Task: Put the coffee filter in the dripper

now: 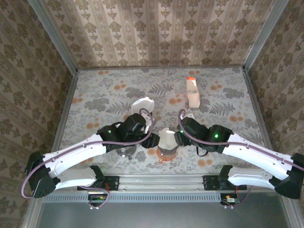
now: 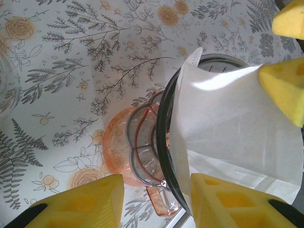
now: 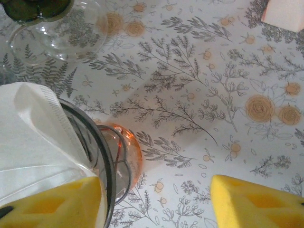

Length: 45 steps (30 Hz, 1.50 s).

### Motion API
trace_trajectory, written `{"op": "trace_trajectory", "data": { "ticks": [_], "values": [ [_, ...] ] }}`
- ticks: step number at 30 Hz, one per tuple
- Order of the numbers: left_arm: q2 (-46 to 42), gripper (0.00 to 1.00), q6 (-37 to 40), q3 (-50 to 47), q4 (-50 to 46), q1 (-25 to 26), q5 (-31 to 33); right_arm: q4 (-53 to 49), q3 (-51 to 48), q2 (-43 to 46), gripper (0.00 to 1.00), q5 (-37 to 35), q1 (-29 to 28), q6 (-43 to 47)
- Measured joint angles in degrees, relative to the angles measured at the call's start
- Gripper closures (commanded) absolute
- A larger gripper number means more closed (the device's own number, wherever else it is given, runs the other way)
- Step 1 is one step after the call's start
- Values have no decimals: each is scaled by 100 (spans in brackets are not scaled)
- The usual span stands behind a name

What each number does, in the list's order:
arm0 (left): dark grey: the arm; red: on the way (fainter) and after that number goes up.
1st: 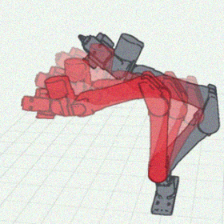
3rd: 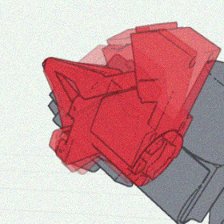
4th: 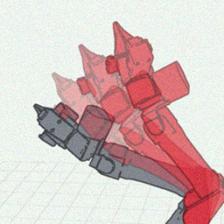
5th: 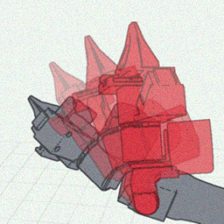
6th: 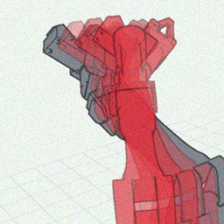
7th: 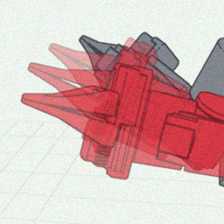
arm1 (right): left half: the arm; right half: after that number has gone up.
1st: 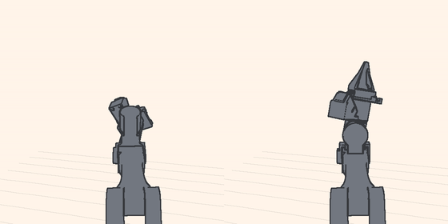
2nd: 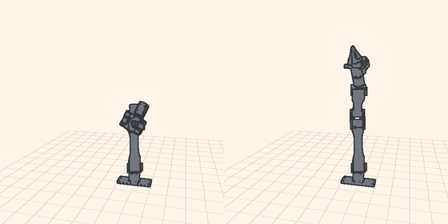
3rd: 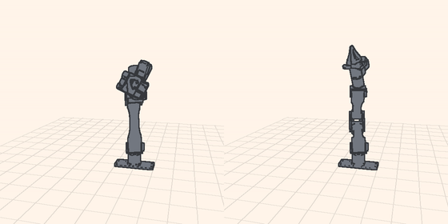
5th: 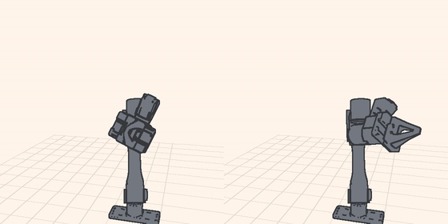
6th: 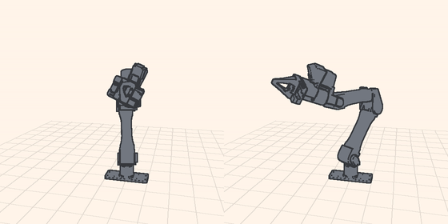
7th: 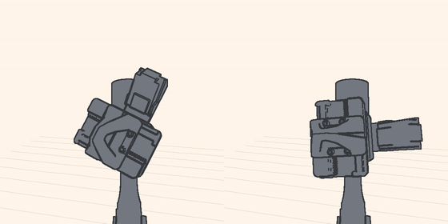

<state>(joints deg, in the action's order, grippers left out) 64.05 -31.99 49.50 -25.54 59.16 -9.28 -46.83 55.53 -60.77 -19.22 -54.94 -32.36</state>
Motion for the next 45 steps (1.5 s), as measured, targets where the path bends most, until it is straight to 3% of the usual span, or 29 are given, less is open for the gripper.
{"op": "trace_trajectory", "data": {
  "ticks": [6,16,25,32,45],
  "values": [
    [0,57,0,-2,0,0,0,382,59,-162,27,208,0,271],
    [0,57,-2,-4,0,-2,0,538,229,-763,43,2,42,378],
    [0,58,-2,-4,26,-2,-2,481,304,-863,45,-229,70,363],
    [-2,54,-15,-4,26,-7,-11,549,297,-756,32,-212,70,376],
    [-37,35,-90,-4,28,-7,-22,748,199,247,30,-262,68,310]
  ]
}}
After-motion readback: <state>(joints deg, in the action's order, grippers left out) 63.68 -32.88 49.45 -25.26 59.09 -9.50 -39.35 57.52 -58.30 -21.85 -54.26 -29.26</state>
